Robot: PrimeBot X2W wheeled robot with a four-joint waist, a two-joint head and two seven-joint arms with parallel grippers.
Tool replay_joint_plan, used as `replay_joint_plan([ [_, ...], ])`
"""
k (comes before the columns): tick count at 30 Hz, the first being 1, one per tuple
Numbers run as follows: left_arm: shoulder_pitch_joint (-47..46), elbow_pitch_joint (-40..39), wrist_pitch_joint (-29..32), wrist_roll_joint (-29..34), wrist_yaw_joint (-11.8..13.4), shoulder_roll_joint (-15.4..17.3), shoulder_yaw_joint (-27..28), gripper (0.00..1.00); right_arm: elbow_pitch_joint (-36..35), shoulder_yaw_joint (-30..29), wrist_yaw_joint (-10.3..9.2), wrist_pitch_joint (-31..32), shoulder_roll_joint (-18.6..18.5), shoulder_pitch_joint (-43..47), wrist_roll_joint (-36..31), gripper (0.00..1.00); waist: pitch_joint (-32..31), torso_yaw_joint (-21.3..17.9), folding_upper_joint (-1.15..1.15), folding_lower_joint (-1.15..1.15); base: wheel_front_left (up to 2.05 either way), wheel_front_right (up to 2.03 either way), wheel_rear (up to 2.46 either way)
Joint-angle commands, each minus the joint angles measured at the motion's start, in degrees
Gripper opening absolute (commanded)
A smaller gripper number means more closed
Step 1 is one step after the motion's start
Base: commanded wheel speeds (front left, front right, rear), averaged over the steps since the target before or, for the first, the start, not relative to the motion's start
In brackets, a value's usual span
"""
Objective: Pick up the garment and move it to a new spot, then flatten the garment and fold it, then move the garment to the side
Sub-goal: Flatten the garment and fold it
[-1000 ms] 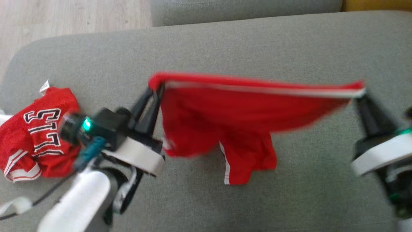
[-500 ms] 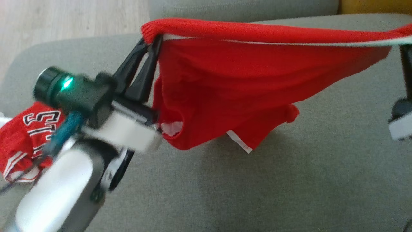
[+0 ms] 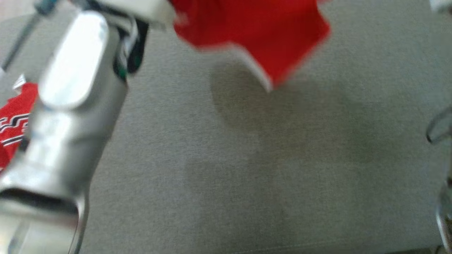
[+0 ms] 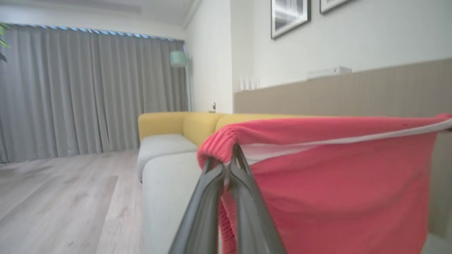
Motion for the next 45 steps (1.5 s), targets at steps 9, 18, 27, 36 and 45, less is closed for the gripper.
replay_joint_plan([
  [9, -5.4, 27.9, -6.8, -5.8, -1.3, -3.8, 6.8, 0.0, 22.7, 6.5, -0.04, -9.1, 8.7, -7.5, 2.2, 0.0, 1.1, -2.5, 0.0, -0.02, 0.0, 0.0, 0.0],
  [18, 6.2, 43.4, -8.2, -12.5, -4.7, -6.7, 7.5, 0.0, 37.5, 16.7, -0.04, -11.7, 11.0, 3.2, 11.2, 0.0, 2.4, -1.6, 0.0, -0.02, 0.0, 0.0, 0.0],
  [27, 15.0, 34.8, -10.6, -12.7, -6.0, -6.6, 6.1, 0.0, 28.4, 22.0, -0.04, -19.2, 5.2, 17.1, 18.5, 0.0, 1.0, -1.2, 0.0, -0.02, 0.0, 0.0, 0.0],
  [36, 36.8, 7.2, -8.2, -7.7, 0.2, -0.2, 5.8, 0.0, 3.7, 14.2, -0.04, -13.6, -4.9, 40.2, 17.1, 0.0, -3.7, -1.2, 0.0, -0.02, 0.0, 0.0, 0.0],
  [45, 60.7, -41.5, 11.7, -8.7, 13.7, 8.9, 4.3, 0.0, -29.7, -5.9, -0.04, 10.7, 1.2, 62.5, 7.1, 0.0, -4.9, -1.4, 0.0, -0.02, 0.0, 0.0, 0.0],
])
